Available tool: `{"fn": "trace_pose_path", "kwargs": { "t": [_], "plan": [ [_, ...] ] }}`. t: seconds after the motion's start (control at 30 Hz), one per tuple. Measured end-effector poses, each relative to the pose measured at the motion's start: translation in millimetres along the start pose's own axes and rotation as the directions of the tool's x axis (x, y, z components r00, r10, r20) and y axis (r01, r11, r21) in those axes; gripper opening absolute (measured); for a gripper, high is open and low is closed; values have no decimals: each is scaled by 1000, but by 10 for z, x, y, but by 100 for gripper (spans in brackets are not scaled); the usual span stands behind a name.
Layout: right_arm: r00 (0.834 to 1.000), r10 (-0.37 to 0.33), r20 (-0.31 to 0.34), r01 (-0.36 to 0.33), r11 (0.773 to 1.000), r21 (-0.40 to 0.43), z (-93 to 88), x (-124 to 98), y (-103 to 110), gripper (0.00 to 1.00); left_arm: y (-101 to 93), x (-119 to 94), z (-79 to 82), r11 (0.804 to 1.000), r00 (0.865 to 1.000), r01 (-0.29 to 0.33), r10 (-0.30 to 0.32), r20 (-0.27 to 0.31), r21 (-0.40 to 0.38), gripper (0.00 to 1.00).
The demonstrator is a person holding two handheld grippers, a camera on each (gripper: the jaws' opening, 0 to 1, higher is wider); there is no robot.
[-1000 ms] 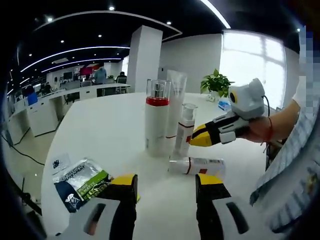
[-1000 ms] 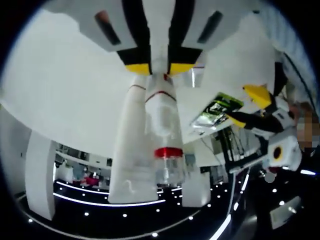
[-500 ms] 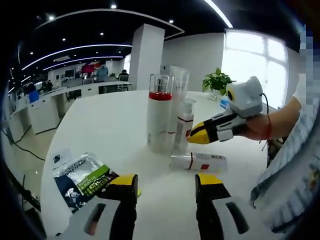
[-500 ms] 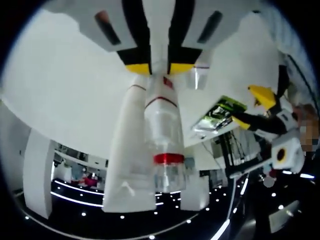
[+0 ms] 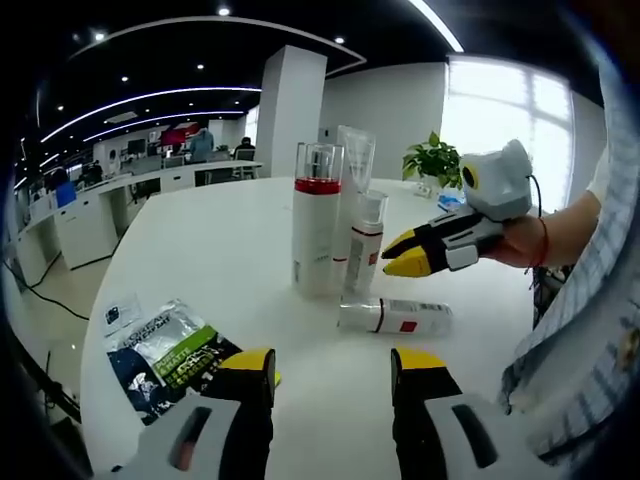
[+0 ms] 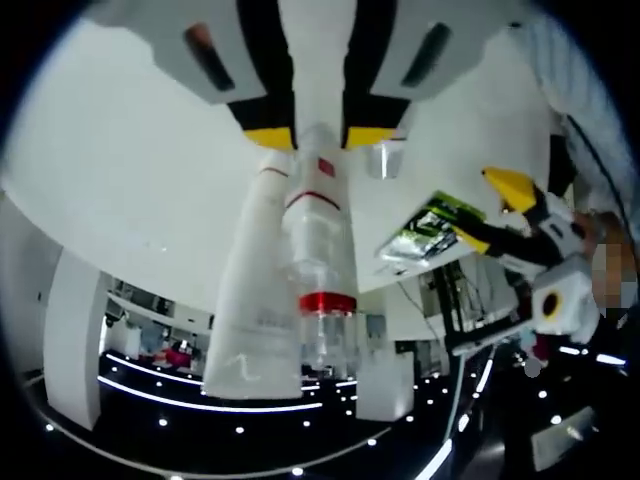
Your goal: Arrange the skincare products in the storage area until every visible bottle or jar stands upright without overlapping.
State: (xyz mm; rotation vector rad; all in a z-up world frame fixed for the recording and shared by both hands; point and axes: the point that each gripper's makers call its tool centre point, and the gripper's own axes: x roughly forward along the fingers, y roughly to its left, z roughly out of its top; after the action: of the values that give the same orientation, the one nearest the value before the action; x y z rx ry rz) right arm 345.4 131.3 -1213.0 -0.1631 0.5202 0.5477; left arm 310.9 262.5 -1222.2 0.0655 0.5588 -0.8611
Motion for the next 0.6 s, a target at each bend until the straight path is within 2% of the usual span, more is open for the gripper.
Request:
{"fn": "trace_pose_path", "kwargs": {
  "t": [0.1, 0.2, 0.3, 0.47, 0.5, 0.6],
  "plan": [
    [999, 45, -19, -45, 999, 0, -42, -49, 125, 20, -19, 5, -31, 1000, 1000, 9, -9, -13, 4, 48],
    [991, 129, -39, -128, 992, 22, -96, -61, 302, 22, -44, 13, -66, 1000, 1000, 20, -20, -24, 4, 48],
    [982, 175, -74, -173, 984, 30, -167, -44, 408, 23, -64, 21, -106, 1000, 999, 29, -29, -39, 9, 48],
    [975, 186, -122, -186, 982, 16, -250, 4, 463, 25, -79, 30, -138, 999, 998, 37, -36, -49, 14, 48],
    [972, 181, -149, -184, 983, -6, -296, 19, 466, 25, -92, 34, -157, 999, 997, 44, -43, -57, 18, 48],
    [971, 183, -153, -188, 982, -20, -307, 28, 478, 25, -99, 38, -181, 998, 997, 50, -48, -67, 29, 47]
  ]
}}
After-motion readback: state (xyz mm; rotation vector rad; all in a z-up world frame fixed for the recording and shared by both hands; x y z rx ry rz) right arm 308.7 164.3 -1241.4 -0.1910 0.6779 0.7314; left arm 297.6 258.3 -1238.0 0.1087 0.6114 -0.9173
